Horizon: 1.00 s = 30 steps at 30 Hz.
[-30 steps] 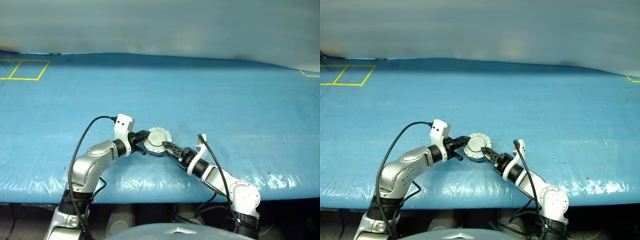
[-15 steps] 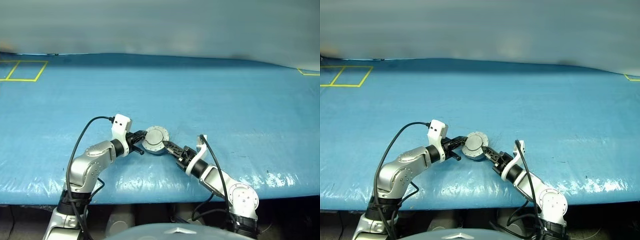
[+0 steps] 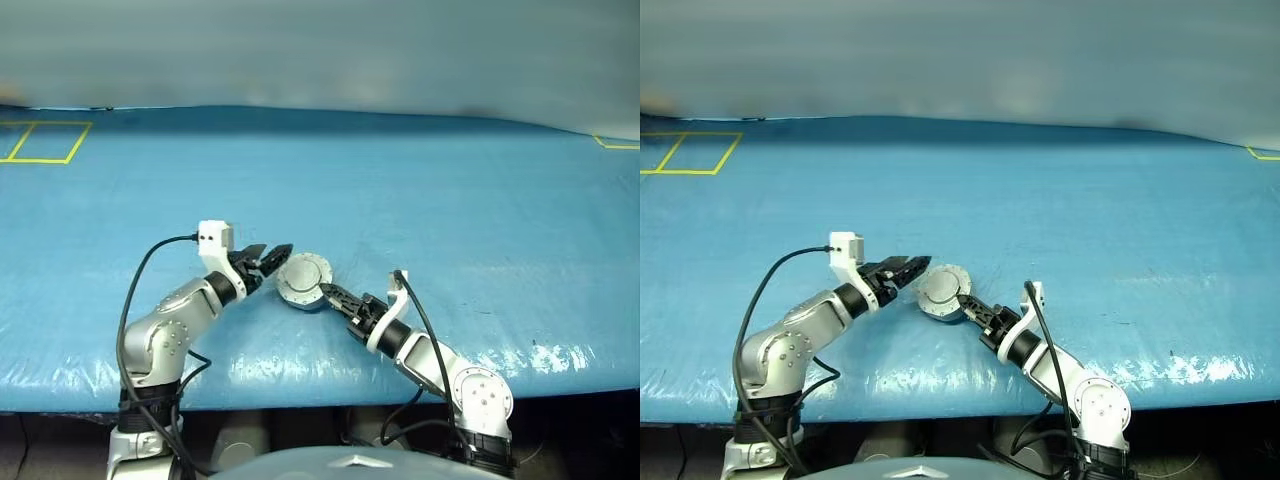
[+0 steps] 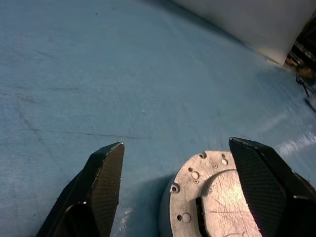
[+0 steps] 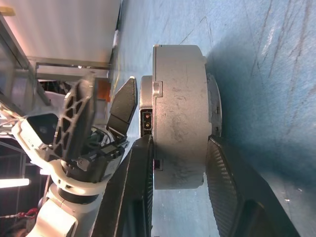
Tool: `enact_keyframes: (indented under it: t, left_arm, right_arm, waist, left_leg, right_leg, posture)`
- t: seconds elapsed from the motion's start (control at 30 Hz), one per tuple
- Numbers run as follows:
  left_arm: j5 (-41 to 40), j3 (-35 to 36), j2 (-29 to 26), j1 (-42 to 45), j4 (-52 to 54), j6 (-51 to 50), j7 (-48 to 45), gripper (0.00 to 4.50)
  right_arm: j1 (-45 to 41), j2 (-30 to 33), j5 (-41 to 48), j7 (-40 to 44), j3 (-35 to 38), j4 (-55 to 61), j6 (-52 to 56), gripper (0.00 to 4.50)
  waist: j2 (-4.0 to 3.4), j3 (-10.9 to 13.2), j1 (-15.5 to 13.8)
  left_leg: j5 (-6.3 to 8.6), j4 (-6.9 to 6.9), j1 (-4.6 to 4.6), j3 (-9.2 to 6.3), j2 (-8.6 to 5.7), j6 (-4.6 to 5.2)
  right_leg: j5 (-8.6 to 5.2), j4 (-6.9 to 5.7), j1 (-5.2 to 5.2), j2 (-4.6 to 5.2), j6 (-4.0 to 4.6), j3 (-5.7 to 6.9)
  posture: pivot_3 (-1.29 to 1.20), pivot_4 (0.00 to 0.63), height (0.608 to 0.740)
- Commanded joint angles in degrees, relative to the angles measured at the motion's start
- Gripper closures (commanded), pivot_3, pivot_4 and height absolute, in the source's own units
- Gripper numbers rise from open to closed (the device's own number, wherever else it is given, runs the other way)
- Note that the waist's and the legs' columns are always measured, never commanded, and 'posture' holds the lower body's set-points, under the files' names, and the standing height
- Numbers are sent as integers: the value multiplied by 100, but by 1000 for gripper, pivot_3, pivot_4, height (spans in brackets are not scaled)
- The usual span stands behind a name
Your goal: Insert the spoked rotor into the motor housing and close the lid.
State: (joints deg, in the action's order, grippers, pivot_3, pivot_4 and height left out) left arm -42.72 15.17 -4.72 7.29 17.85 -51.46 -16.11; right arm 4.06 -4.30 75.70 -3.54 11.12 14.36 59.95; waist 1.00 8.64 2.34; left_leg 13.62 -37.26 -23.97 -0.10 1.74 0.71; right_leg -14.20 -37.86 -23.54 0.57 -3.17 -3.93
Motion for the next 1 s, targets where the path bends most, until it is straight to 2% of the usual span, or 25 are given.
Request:
enact_keyframes:
  t: [0.03, 0.17, 0.43, 0.73, 1.0]
  left_arm:
    - [-1333, 743, 505, -328, 357, -16, 386, 0]
    - [-2410, 1101, 883, -730, 310, -45, 892, 0]
    - [-3597, 663, 1375, -1342, 57, 149, 1091, 0]
    - [-4352, -30, 1354, -1603, -36, 484, 1076, 0]
    - [-4728, -357, 1284, -1587, -219, 889, 1188, 0]
  right_arm:
    - [-203, -258, 612, -76, 11, 297, -344, 3351]
    - [-412, -288, 876, -206, -34, 300, -631, 3351]
    - [-877, -270, 1178, -391, -359, 142, -914, 3351]
    - [-795, -257, 1361, -453, -845, 233, -965, 3351]
    - [-642, -108, 1518, -547, -1029, 345, -983, 3351]
  waist:
    - [0, 1, -7]
    - [3, 3, -15]
    - [3, 4, -16]
    - [2, 4, -19]
    - [2, 4, -18]
  left_leg:
    - [0, -1, -5, -1, -2, 1]
    - [1, -11, -21, -7, -3, 2]
    - [1, -22, -27, -11, -10, 3]
    - [2, -23, -33, -11, -12, 4]
    - [2, -38, -38, -12, -12, 4]
  right_leg:
    - [1, 2, -3, 2, -1, 1]
    - [2, 2, -13, 1, -4, 7]
    - [3, 2, -11, -2, -6, 12]
    - [8, 4, -15, -3, 2, 10]
    - [-1, 3, -14, -5, 16, 11]
  posture:
    - [0, 150, 740]
    - [0, 150, 740]
    - [0, 150, 740]
    - [0, 150, 740]
    - [0, 150, 740]
